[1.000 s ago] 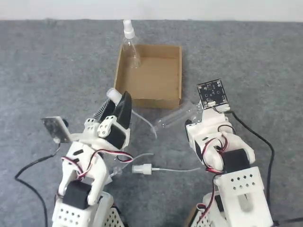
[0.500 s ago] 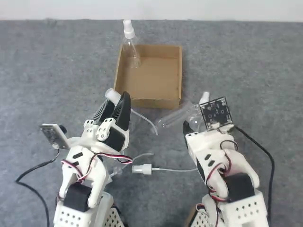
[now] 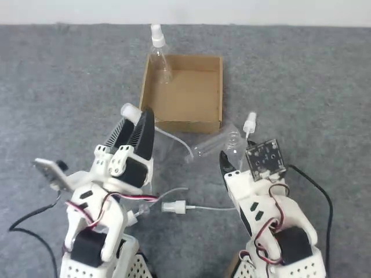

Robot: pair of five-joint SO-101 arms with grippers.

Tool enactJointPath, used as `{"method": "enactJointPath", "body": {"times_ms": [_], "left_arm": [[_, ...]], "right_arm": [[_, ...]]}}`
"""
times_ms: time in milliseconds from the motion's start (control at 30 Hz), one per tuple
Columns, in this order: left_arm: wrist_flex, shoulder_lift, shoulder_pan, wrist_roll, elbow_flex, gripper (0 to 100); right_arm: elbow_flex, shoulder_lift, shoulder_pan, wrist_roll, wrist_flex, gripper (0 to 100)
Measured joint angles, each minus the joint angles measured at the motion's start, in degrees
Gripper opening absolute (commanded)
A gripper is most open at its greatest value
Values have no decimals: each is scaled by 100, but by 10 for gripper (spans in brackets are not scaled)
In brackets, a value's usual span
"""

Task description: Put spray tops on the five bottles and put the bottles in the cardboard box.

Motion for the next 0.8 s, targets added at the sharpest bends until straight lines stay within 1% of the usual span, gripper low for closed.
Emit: {"method": "enactJointPath", "body": {"times_ms": [167,333,433,567,633,800], "left_arm": [[-642,0,0,0,-88,11],[-1125,0,0,0,-88,11],[-1204,0,0,18,-88,11],[-1204,0,0,396,-88,11],[-1204,0,0,466,-88,11],[-1204,0,62,501,-26,11]], "right_arm": [[193,-527,-9,35,0,107],[290,-580,-9,387,0,107],[290,-580,-88,448,0,107],[308,-580,-492,492,0,107],[404,-580,-668,510,0,107],[431,-580,-765,651,0,107]]}}
